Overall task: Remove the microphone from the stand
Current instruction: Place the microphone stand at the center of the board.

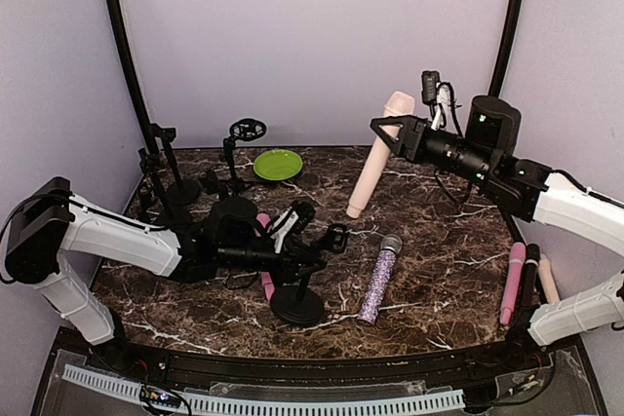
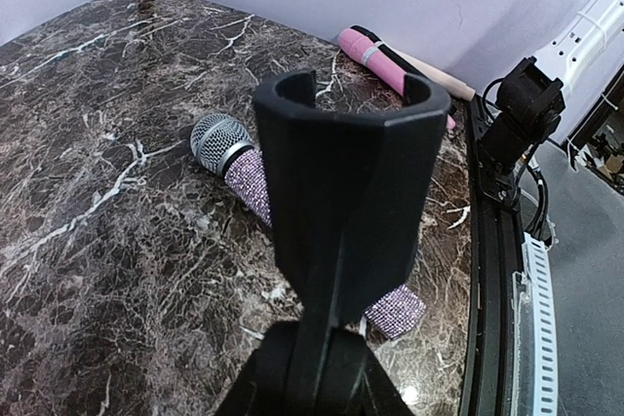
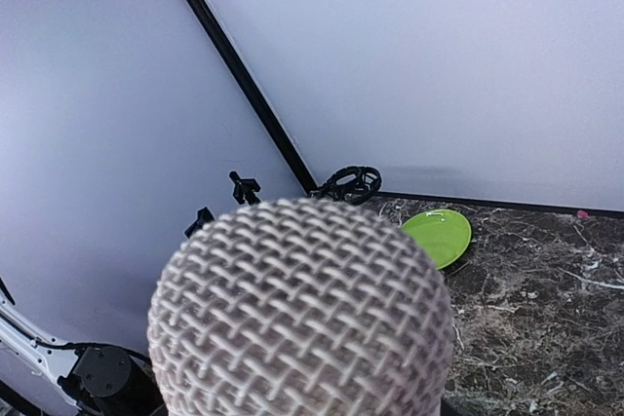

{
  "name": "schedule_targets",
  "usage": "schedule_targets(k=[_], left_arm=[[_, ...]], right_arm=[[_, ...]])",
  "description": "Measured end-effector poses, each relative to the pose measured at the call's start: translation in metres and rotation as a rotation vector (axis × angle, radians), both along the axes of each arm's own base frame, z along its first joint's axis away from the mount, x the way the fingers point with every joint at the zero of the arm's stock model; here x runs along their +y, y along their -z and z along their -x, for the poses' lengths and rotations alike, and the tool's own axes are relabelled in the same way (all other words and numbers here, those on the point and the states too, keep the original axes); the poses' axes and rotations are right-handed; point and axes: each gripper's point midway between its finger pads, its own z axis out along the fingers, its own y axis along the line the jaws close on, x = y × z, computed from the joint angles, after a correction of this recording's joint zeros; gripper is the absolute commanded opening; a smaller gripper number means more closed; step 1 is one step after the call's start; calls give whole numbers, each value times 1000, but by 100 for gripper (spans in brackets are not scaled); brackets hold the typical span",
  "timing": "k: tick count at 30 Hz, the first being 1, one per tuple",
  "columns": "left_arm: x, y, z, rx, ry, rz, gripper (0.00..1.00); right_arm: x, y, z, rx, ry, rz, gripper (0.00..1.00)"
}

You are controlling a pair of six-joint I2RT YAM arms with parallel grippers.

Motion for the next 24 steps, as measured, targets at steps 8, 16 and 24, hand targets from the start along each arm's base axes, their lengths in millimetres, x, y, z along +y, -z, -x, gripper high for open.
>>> schedule_targets(k=[8,16,24], left_arm=[[2,-4,-11,-30,-47,9,0],[0,-49,-64,-126,-145,122,0],[-2,-64,-116,-244,-207,203,0]], right_arm=[[-18,6,-7,-11,101,74,0],[-60,7,-7,-11,227,109,0],[-84,82,-11,158,287,229,0]])
